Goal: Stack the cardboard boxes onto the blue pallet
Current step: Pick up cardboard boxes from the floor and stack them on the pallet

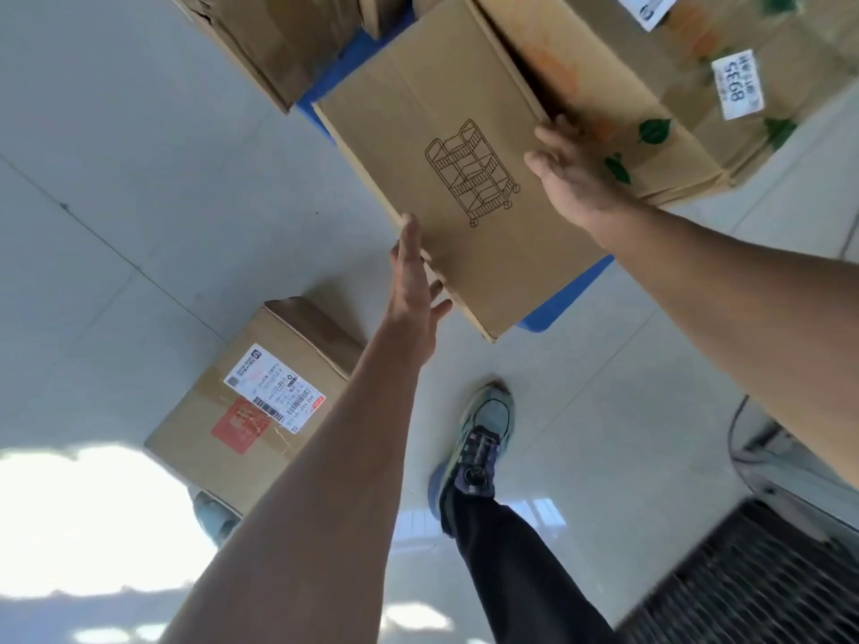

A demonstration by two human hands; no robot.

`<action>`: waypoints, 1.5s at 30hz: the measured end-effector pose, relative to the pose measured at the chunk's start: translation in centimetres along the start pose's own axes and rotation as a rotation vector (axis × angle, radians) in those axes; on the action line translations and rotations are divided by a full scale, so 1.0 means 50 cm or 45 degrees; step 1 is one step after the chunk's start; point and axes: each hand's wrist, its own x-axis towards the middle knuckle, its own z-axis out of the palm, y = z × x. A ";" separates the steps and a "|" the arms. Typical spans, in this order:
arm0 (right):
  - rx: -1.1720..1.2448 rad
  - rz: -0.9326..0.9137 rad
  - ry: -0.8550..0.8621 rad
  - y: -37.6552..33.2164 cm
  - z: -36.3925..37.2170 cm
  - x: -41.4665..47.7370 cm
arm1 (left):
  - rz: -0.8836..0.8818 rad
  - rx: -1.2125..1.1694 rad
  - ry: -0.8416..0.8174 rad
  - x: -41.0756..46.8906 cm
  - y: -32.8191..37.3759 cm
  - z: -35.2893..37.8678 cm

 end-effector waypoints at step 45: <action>0.070 -0.097 -0.366 -0.264 0.469 -0.300 | 0.005 0.395 0.514 -0.167 -0.128 -0.598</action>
